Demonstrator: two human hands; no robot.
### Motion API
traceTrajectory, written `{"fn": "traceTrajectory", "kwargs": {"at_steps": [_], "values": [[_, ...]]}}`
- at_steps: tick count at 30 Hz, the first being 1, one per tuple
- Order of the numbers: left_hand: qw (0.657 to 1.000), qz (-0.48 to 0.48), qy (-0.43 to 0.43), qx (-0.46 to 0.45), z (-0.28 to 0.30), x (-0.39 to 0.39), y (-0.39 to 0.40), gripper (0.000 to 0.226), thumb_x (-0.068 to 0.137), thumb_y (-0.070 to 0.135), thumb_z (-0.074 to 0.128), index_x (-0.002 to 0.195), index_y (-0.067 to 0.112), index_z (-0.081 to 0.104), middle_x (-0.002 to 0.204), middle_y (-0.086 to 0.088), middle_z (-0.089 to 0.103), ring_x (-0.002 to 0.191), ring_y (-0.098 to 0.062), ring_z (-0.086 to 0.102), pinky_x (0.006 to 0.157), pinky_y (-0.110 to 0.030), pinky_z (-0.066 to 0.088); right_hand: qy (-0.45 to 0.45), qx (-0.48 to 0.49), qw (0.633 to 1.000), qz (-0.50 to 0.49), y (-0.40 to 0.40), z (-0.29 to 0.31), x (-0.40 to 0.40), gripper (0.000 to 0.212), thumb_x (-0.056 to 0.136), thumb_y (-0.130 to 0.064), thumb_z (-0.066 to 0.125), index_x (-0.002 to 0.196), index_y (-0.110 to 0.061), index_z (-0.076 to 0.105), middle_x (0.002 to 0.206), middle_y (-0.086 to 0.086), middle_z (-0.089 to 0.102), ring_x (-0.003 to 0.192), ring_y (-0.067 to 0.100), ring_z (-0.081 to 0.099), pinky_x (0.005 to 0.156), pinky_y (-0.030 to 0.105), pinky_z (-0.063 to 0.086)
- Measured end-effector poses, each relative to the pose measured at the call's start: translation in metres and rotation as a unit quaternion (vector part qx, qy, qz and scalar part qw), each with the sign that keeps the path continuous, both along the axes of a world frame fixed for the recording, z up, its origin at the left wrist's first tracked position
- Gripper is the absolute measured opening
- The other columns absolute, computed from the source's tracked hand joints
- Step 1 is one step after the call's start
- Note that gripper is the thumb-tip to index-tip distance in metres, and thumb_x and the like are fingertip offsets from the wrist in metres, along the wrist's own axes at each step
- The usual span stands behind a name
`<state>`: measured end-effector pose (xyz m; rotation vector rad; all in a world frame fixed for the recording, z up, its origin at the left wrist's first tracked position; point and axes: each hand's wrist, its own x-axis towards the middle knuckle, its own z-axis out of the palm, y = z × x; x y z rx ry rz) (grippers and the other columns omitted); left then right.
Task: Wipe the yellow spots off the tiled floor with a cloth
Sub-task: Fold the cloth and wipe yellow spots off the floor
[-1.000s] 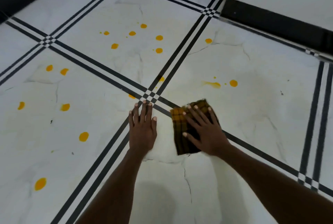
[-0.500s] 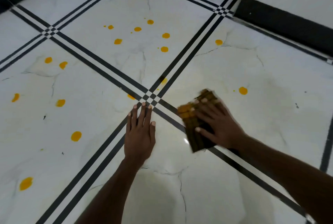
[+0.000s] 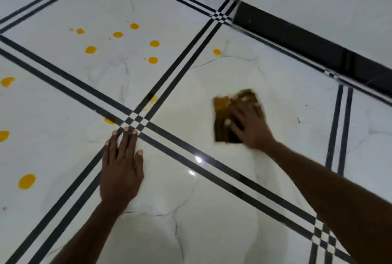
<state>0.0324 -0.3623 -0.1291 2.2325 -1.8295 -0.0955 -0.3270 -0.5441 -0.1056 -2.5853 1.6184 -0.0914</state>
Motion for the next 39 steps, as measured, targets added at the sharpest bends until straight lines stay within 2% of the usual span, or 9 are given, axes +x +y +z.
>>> {"fn": "traceTrajectory", "kwargs": {"at_steps": [4,7,11,15,19,26,30,34,39], "values": [[1.000,-0.005,-0.003,-0.019,-0.004,-0.002,-0.003,0.060,0.108,0.035,0.029,0.163,0.012,0.028,0.172,-0.009,0.024,0.163,-0.027,0.012,0.131,-0.051,0.016,-0.033,0.037,0.973,-0.227,-0.066,-0.004,0.029,0.068,0.105,-0.065,0.022,0.165,-0.033,0.023,0.177,0.004,0.013,0.164,0.033,0.002,0.127,0.067,0.000],[1.000,-0.009,-0.001,-0.017,-0.005,0.000,-0.002,0.061,0.108,0.036,0.027,0.164,0.012,0.025,0.173,-0.009,0.023,0.163,-0.028,0.012,0.131,-0.052,0.017,-0.038,-0.022,0.999,-0.021,-0.016,-0.008,0.095,0.062,0.105,-0.059,0.036,0.159,-0.029,0.043,0.171,0.006,0.033,0.161,0.036,0.021,0.123,0.070,0.014],[1.000,-0.010,0.004,-0.012,-0.003,-0.002,-0.001,0.062,0.108,0.038,0.023,0.165,0.013,0.022,0.173,-0.009,0.021,0.163,-0.028,0.010,0.131,-0.054,0.017,0.013,0.003,0.977,0.214,0.070,-0.001,0.052,0.064,0.106,-0.063,0.037,0.164,-0.036,0.029,0.175,-0.003,0.019,0.164,0.022,0.009,0.131,0.056,0.005],[1.000,0.007,-0.003,-0.009,-0.003,-0.005,0.000,0.061,0.109,0.038,0.024,0.165,0.014,0.024,0.173,-0.008,0.021,0.163,-0.028,0.011,0.130,-0.053,0.017,-0.004,-0.011,1.000,0.023,0.005,-0.004,-0.011,0.065,0.105,-0.068,0.025,0.162,-0.038,0.029,0.174,0.002,0.025,0.162,0.029,0.019,0.125,0.069,0.014],[1.000,0.000,-0.011,-0.004,-0.005,-0.002,-0.002,0.061,0.109,0.039,0.024,0.164,0.014,0.025,0.174,-0.007,0.021,0.163,-0.028,0.011,0.131,-0.052,0.017,-0.037,0.038,0.983,-0.174,-0.038,-0.009,0.070,0.068,0.105,-0.066,0.024,0.165,-0.034,0.025,0.176,0.004,0.014,0.163,0.038,0.005,0.126,0.069,0.001],[1.000,-0.010,0.000,0.007,-0.002,-0.001,0.000,0.061,0.110,0.038,0.023,0.165,0.014,0.021,0.174,-0.008,0.019,0.163,-0.028,0.010,0.131,-0.053,0.017,0.014,0.015,0.973,0.231,0.096,-0.002,0.062,0.066,0.107,-0.062,0.033,0.166,-0.034,0.022,0.177,-0.002,0.011,0.165,0.024,0.004,0.131,0.057,0.005],[1.000,0.000,-0.010,0.000,-0.004,-0.002,-0.002,0.061,0.109,0.037,0.024,0.165,0.013,0.022,0.174,-0.009,0.019,0.163,-0.028,0.010,0.131,-0.051,0.016,0.010,0.027,0.999,0.022,0.018,-0.002,-0.038,0.074,0.103,-0.074,0.015,0.165,-0.034,0.026,0.176,0.000,0.016,0.164,0.028,0.012,0.126,0.066,0.014],[1.000,-0.006,-0.013,-0.015,-0.008,-0.003,-0.003,0.060,0.109,0.035,0.026,0.165,0.013,0.024,0.173,-0.007,0.022,0.163,-0.026,0.009,0.131,-0.052,0.017,-0.034,0.062,0.977,-0.199,-0.062,-0.001,0.023,0.069,0.105,-0.066,0.022,0.166,-0.034,0.020,0.177,0.003,0.008,0.163,0.035,0.003,0.126,0.069,0.000],[0.998,-0.021,0.054,0.009,-0.002,0.001,-0.004,0.060,0.109,0.040,0.023,0.165,0.017,0.022,0.174,-0.003,0.018,0.164,-0.022,0.005,0.133,-0.050,0.011,-0.006,-0.025,0.996,0.087,0.018,-0.012,0.123,0.062,0.107,-0.057,0.025,0.164,-0.032,0.031,0.174,0.004,0.023,0.163,0.034,0.014,0.125,0.068,0.012]]}}
